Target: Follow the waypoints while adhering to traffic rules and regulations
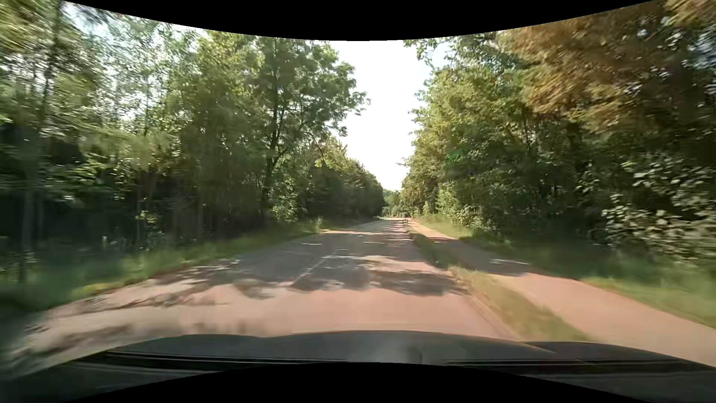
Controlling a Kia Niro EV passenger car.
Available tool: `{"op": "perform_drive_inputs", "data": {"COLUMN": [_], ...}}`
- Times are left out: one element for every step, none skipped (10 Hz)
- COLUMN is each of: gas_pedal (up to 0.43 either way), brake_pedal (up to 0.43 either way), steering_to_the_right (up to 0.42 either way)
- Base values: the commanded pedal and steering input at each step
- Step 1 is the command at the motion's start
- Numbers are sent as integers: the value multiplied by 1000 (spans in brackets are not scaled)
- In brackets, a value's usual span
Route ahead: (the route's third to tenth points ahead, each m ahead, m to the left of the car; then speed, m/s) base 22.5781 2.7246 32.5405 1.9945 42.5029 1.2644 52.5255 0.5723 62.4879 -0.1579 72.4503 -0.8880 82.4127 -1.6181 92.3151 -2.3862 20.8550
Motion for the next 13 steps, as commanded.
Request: {"op": "perform_drive_inputs", "data": {"gas_pedal": [110,110,110,110,110,110,110,110,110,110,110,110,110], "brake_pedal": [6,6,6,6,6,6,6,6,6,6,6,6,6], "steering_to_the_right": [11,11,11,11,11,11,11,11,11,11,11,10,9]}}
